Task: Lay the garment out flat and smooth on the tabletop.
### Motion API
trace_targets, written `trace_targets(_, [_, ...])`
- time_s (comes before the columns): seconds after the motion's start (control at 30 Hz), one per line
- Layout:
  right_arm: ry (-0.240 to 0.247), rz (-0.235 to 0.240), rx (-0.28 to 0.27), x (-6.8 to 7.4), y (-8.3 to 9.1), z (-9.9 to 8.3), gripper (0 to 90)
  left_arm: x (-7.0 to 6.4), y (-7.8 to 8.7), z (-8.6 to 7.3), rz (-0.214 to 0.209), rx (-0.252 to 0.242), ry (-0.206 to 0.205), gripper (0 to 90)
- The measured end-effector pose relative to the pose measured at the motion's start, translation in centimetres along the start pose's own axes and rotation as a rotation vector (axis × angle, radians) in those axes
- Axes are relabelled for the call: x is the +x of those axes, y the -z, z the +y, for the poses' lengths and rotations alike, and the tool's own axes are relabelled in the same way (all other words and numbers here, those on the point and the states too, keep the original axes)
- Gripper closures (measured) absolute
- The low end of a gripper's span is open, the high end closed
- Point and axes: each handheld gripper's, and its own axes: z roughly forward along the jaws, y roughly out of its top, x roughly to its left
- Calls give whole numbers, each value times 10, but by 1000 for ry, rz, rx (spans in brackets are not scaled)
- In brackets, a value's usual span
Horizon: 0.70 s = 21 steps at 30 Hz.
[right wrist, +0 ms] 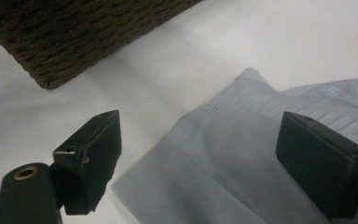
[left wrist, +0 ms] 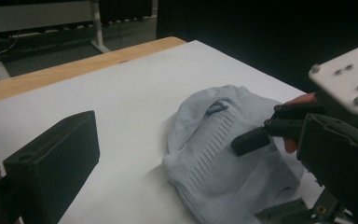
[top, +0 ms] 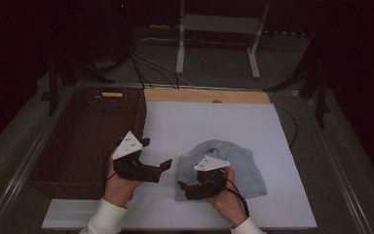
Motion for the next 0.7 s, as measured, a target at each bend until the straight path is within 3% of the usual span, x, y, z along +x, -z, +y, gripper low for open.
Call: trace_targets(0.7, [-15,13,65,13,-28,-7,189,-1,0,0,-6,3,-4,1])
